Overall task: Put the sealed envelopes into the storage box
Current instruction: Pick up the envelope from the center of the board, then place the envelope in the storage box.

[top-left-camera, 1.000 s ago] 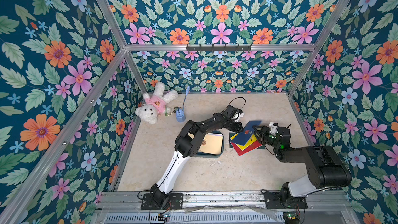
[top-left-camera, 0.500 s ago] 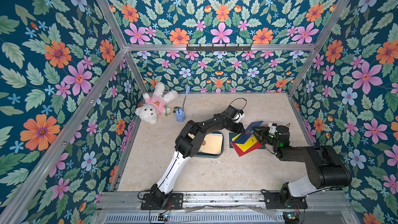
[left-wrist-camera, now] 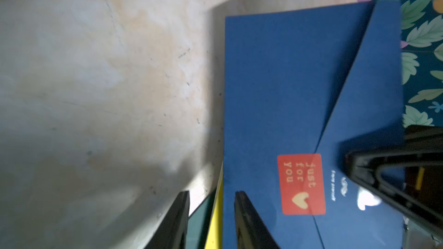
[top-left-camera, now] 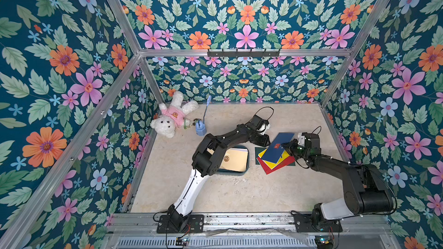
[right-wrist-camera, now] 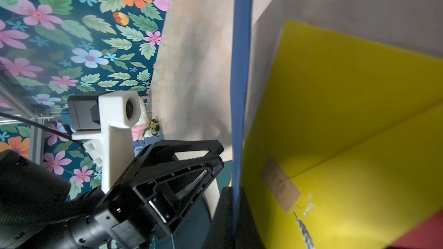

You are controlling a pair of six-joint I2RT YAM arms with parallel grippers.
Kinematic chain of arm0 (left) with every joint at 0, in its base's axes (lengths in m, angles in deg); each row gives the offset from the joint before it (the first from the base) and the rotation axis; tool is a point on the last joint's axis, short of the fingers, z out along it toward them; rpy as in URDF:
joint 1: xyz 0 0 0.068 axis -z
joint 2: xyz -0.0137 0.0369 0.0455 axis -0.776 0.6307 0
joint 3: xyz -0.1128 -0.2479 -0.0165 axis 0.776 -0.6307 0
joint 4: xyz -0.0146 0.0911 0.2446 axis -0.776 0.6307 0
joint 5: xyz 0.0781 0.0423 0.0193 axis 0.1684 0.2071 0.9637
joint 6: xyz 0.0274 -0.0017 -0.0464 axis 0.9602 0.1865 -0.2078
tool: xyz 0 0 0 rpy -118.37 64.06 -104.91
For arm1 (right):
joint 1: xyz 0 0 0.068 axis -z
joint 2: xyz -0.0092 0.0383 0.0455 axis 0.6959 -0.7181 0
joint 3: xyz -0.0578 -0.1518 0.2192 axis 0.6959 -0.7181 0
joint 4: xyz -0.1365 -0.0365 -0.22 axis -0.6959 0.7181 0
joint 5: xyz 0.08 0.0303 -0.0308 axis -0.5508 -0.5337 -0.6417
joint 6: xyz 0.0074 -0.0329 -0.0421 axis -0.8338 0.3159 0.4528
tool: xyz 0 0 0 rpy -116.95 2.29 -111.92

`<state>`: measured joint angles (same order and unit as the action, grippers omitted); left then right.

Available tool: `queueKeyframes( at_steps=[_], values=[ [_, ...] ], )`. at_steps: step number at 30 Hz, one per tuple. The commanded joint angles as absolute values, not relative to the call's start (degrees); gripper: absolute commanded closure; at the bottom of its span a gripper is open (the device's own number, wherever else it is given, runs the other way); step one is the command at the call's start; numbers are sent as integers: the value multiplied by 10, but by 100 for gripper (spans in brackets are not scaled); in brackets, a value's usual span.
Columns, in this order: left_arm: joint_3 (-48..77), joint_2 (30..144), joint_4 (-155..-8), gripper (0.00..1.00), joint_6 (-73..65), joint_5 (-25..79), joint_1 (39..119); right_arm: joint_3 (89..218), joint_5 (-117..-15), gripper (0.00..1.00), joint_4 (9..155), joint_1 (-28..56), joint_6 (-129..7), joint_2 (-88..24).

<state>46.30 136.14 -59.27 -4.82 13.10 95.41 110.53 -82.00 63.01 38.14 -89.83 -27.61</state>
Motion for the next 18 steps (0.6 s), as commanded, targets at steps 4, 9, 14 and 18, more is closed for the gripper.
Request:
queueKeyframes(
  at_steps=[4, 9, 14, 18],
  values=[
    [394, 1237, -646, 55, -61, 221, 945, 1209, -803, 100, 796, 376, -716, -227],
    [252, 1079, -694, 54, -60, 299, 928, 1299, -723, 100, 904, 325, -561, -179],
    [91, 913, -705, 54, -63, 376, 884, 1362, -722, 100, 927, 227, -379, -174],
    [-9, 784, -689, 52, -65, 405, 838, 1433, -745, 100, 985, 159, -247, -215]
  ],
)
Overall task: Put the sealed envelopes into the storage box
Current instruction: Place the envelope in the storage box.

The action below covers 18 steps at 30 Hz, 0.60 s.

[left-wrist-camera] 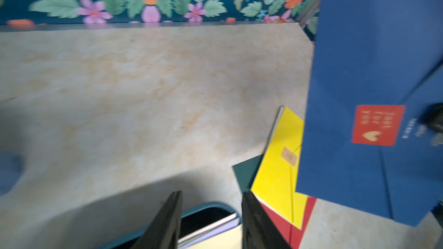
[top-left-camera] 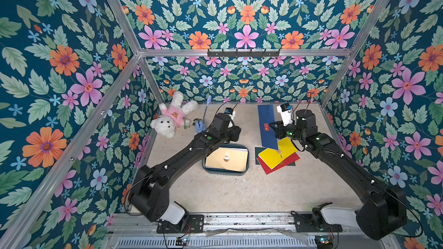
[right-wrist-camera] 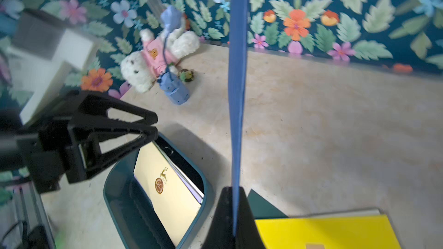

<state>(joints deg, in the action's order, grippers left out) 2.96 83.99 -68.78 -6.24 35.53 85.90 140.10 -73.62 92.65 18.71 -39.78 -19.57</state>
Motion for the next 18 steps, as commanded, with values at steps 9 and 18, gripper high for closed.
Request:
queueKeyframes(
  at_steps=[9, 18],
  values=[
    [-105, 581, -584, 41, -52, 495, 796, 1681, -684, 100, 1253, 13, -28, -405],
    [-128, 511, -551, 41, -29, 528, 795, 1878, -664, 100, 1396, -54, 5, -558]
  ],
)
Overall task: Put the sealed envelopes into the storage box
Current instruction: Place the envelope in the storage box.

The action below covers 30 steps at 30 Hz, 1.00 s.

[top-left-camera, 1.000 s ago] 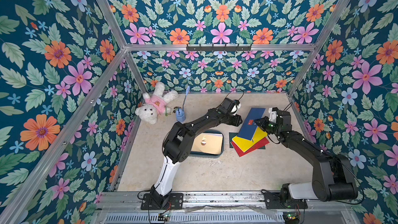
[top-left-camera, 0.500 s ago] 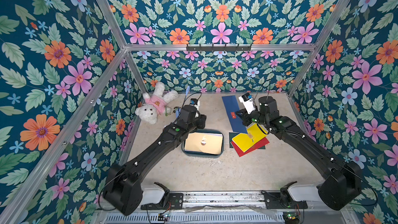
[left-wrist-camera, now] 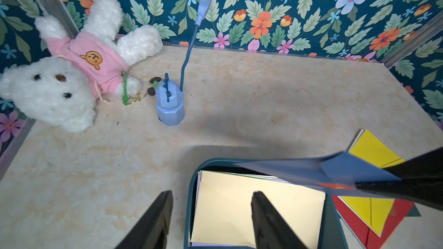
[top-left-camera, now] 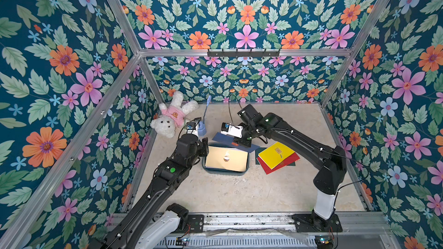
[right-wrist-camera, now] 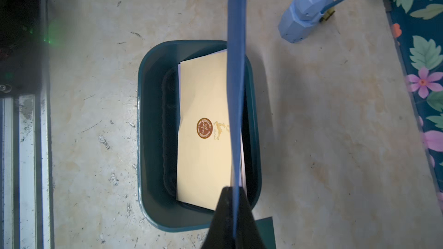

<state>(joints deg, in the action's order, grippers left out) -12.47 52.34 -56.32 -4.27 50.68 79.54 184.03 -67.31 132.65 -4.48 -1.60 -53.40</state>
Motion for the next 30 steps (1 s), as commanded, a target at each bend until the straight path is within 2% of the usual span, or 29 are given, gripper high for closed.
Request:
queueKeyframes(
  at_steps=[1, 6, 22, 26, 30],
  values=[
    [-130, 508, -554, 41, -29, 527, 795, 1893, -665, 100, 1401, -57, 5, -567],
    [-131, 501, -554, 41, -26, 528, 795, 1949, -657, 100, 1432, -77, 5, -612],
    [-135, 512, -560, 41, -29, 515, 795, 1962, -631, 100, 1439, -106, 14, -686],
    [-141, 515, -563, 41, -34, 512, 795, 1959, -636, 82, 1424, -108, 7, -690],
    [-139, 521, -564, 41, -36, 508, 795, 1953, -623, 71, 1410, -108, 1, -685]
  ],
)
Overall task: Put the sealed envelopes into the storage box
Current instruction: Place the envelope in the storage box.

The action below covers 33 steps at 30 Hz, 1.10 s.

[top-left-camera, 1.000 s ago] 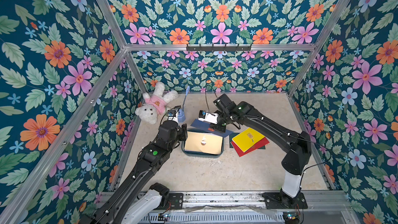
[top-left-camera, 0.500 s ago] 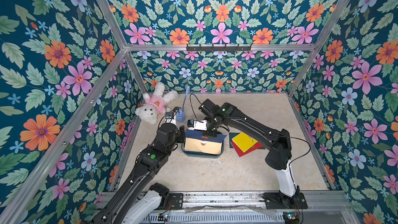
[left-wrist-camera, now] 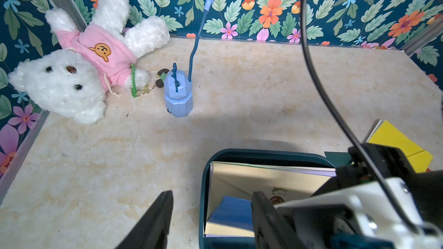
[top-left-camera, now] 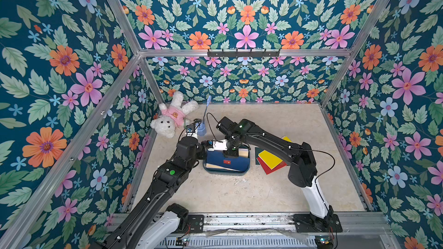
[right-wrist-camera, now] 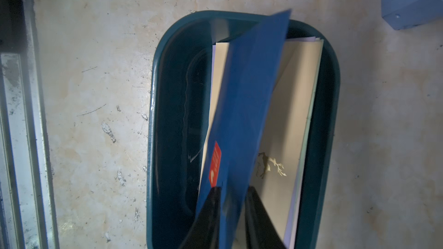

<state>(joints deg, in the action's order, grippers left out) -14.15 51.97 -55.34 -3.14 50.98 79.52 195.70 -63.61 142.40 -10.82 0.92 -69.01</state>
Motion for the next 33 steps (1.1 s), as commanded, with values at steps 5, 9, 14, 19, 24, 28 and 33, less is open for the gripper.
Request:
queueKeyframes(
  at_steps=[5, 9, 14, 19, 24, 28, 33],
  values=[
    [-141, 522, -567, 41, -40, 501, 795, 1936, -600, 68, 1384, -106, -13, -663],
    [-143, 538, -574, 41, -50, 481, 795, 1896, -633, 68, 1334, -74, -62, -616],
    [-137, 596, -601, 44, -61, 409, 795, 1714, -632, 67, 1144, -18, -190, -492],
    [-106, 692, -650, 55, -66, 288, 799, 1460, -603, 65, 899, 77, -428, -323],
    [-24, 822, -648, 60, -45, 274, 850, 1233, -627, 63, 784, 209, -634, -172],
    [71, 946, -663, 59, -42, 225, 882, 1124, -609, 61, 776, 285, -704, -93],
    [245, 1117, -625, 59, -27, 183, 928, 1048, -629, 58, 749, 339, -783, -59]
  ],
)
